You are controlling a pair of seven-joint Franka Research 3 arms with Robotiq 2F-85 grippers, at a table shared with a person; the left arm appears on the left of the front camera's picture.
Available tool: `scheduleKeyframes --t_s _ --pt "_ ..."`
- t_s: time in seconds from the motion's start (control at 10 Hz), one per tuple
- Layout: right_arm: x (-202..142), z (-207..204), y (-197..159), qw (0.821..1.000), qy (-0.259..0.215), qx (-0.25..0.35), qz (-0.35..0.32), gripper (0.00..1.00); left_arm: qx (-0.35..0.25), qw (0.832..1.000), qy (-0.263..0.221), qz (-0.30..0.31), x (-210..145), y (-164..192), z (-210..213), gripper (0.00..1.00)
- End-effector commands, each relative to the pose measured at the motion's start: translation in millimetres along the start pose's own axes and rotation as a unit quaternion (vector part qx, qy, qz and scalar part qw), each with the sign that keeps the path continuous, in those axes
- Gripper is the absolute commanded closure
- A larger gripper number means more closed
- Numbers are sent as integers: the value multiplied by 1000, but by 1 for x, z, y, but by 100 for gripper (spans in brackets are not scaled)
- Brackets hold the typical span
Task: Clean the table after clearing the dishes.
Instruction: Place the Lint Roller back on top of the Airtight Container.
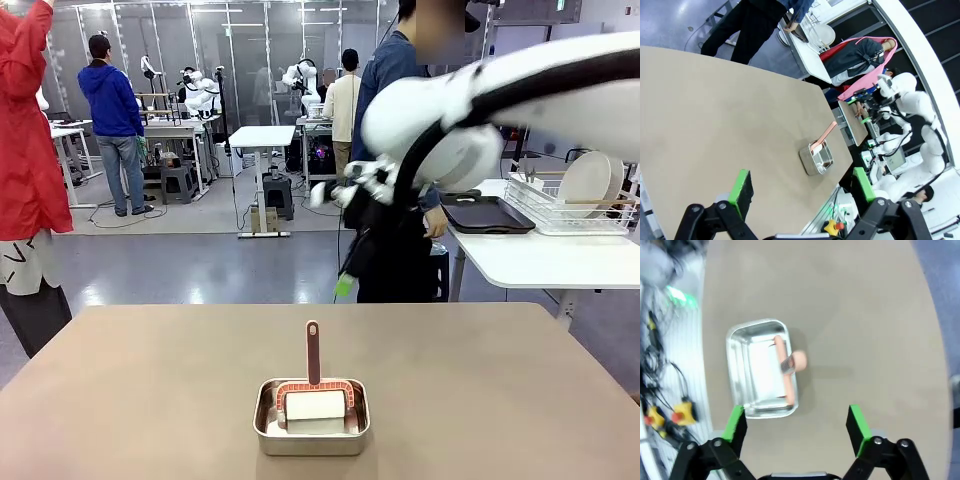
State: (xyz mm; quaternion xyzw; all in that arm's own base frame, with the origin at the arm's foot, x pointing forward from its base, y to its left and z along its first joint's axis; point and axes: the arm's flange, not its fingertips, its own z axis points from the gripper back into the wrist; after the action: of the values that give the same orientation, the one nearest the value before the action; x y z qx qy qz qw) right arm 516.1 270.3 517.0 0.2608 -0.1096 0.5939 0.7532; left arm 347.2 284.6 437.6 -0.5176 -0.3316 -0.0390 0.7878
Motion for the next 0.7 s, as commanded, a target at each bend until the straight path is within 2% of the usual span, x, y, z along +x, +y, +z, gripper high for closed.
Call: scheduleKeyframes --t_s 0.0,0.1,0.2,0.3,0.4,0.5,0.6 --pt "-79 31 -8 983 -121 62 -125 0 4 1000 7 -3 -2 -3 4 0" --pt "-134 49 -17 962 -184 83 -184 0 4 1000 7 -3 -2 -3 4 0" --pt "-191 61 -22 941 -222 84 -242 0 4 1000 7 -3 -2 -3 4 0" --pt "-253 73 -23 911 -276 113 -283 0 4 1000 7 -3 -2 -3 4 0" --pt "-315 83 -20 885 -307 118 -330 0 4 1000 7 -3 -2 -3 4 0" --pt "-381 93 -14 852 -347 147 -363 0 4 1000 7 -3 -2 -3 4 0" --pt "-435 100 -3 816 -383 143 -408 0 4 1000 7 -3 -2 -3 4 0"
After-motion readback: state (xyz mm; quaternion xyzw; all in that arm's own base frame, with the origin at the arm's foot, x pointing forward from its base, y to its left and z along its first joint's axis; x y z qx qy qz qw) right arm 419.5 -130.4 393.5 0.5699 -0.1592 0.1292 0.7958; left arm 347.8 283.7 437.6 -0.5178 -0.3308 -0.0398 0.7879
